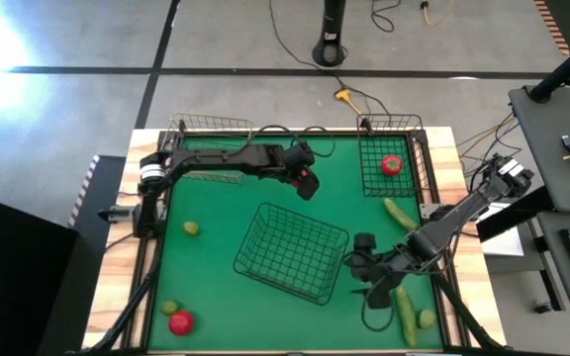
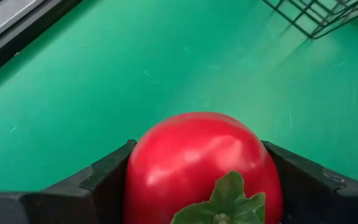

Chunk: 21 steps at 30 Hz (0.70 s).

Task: Sort produce into baskets
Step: Put the top tomato into the top black wire basket

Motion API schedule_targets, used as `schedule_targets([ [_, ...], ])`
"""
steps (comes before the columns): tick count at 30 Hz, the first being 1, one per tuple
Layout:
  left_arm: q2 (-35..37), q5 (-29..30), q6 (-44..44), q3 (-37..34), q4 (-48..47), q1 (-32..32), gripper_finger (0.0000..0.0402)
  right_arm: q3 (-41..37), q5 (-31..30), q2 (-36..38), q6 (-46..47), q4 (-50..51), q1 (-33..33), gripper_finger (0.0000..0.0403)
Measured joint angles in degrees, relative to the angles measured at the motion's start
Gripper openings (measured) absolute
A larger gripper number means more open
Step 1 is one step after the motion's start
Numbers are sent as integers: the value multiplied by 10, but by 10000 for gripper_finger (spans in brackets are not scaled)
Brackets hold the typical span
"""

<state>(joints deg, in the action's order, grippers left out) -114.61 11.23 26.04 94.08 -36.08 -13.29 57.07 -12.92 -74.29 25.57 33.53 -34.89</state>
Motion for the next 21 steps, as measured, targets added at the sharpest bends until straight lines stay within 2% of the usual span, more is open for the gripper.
schedule_targets([
  [2, 0, 0, 0, 0, 0, 2, 283, 9, -61, 14, -1, 52, 1, 368],
  [6, 0, 1, 0, 0, 0, 4, 283, 17, -282, 37, 7, 150, 10, 368],
  [7, 0, 1, 1, 0, 1, 4, 283, 17, -318, 39, 8, 165, 17, 368],
  [9, 1, 1, 1, 0, 2, 4, 283, 15, -345, 40, 4, 176, 41, 368],
  [13, 1, 1, 1, 0, 5, 3, 283, 9, -311, 27, -46, 140, 99, 368],
  [18, 1, 1, 0, 0, 5, 3, 283, 8, -191, -9, -139, 37, 171, 368],
  [21, -1, 1, 0, 0, 1, 3, 283, 8, -139, -29, -161, 5, 199, 368],
])
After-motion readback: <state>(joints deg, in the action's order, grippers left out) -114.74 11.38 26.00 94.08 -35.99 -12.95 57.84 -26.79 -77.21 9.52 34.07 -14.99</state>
